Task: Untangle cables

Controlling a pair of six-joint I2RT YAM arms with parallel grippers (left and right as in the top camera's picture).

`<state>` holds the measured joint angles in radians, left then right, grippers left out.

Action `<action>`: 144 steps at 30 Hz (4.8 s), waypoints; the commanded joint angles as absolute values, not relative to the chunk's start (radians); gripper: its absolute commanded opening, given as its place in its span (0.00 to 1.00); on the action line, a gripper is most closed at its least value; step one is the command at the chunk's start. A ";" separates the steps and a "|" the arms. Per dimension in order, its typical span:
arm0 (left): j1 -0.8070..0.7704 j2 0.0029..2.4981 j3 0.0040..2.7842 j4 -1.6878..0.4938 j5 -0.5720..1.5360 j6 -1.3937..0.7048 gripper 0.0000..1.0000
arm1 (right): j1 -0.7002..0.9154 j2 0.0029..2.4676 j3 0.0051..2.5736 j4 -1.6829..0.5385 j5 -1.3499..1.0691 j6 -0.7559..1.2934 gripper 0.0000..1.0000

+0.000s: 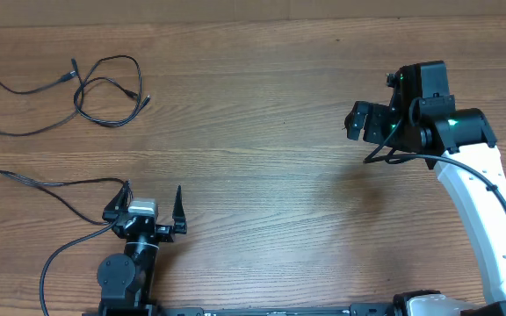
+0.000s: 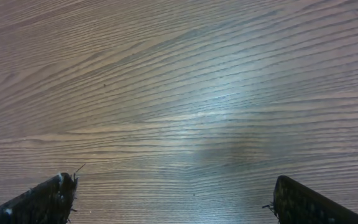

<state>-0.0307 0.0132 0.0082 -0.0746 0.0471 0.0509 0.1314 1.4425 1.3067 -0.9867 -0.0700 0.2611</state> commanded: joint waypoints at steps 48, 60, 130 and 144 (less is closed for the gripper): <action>-0.027 0.004 0.005 -0.078 0.033 0.038 1.00 | 0.102 0.748 0.604 0.143 0.000 0.151 1.00; -0.027 0.004 0.005 -0.078 0.033 0.038 1.00 | 0.035 0.509 0.227 0.423 0.000 0.151 1.00; -0.027 0.004 0.005 -0.078 0.033 0.038 1.00 | 0.010 0.002 0.008 -0.078 0.066 0.148 1.00; -0.027 0.004 0.005 -0.078 0.033 0.038 1.00 | 0.010 0.002 0.008 -0.078 0.066 0.148 1.00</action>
<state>-0.0307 0.0132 0.0082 -0.0750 0.0429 0.0509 0.0135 0.0128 0.0185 -0.0795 0.0738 0.1555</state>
